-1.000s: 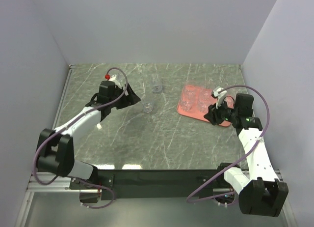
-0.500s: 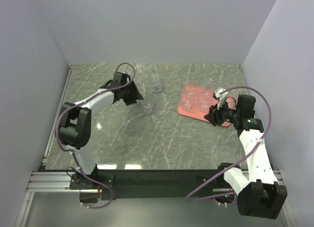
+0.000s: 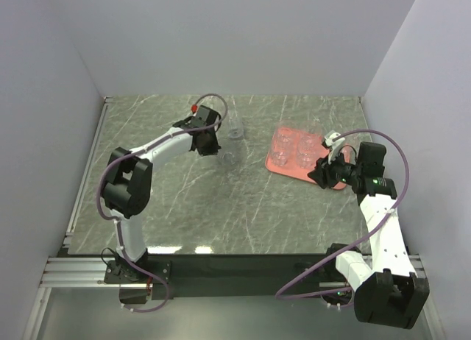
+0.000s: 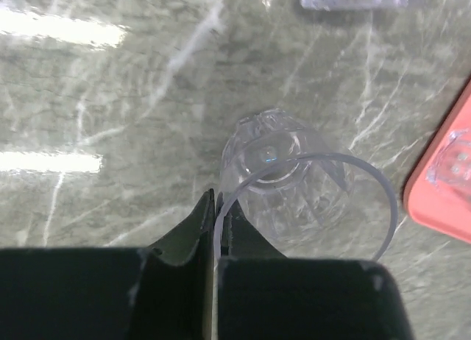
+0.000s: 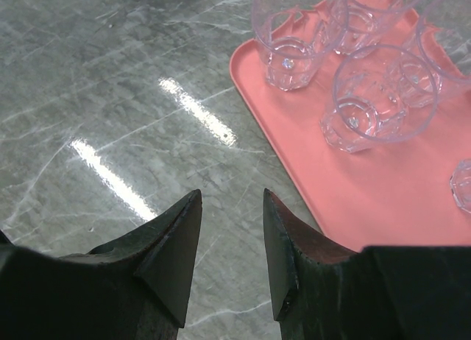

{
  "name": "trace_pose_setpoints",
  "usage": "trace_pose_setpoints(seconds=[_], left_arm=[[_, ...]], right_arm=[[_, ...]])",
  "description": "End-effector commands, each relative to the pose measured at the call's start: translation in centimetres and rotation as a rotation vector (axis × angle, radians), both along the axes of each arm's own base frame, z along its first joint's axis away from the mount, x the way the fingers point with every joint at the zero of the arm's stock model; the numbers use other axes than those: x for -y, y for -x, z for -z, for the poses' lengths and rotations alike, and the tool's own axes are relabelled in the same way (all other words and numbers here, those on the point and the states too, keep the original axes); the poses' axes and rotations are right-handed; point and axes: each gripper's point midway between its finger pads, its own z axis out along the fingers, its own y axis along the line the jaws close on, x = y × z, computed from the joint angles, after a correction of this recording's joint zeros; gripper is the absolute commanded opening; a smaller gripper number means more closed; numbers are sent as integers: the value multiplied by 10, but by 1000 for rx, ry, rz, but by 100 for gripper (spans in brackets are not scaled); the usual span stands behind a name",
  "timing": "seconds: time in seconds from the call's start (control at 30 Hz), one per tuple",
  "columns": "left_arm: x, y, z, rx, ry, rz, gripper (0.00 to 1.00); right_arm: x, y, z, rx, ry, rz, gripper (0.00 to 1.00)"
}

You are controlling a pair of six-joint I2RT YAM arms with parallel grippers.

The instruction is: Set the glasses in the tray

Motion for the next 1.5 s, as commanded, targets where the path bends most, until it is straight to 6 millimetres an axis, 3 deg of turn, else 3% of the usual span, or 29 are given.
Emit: trace_pose_setpoints(seconds=[0.0, 0.2, 0.43, 0.77, 1.13, 1.47], left_arm=[[13, -5, -35, 124, -36, 66, 0], [50, 21, -61, 202, 49, 149, 0], [106, 70, -82, 226, 172, 213, 0], [168, 113, -105, 251, 249, 236, 1], [196, 135, -102, 253, 257, 161, 0], [209, 143, -113, 274, 289, 141, 0]], right_arm=[[-2, 3, -5, 22, -11, -16, 47], [-18, 16, -5, -5, -76, -123, 47], [-33, 24, -14, -93, -104, -218, 48], [-55, 20, -31, -227, -65, -104, 50], [-69, 0, -38, -231, -81, 182, 52], [-55, -15, -27, -210, 11, 312, 46]])
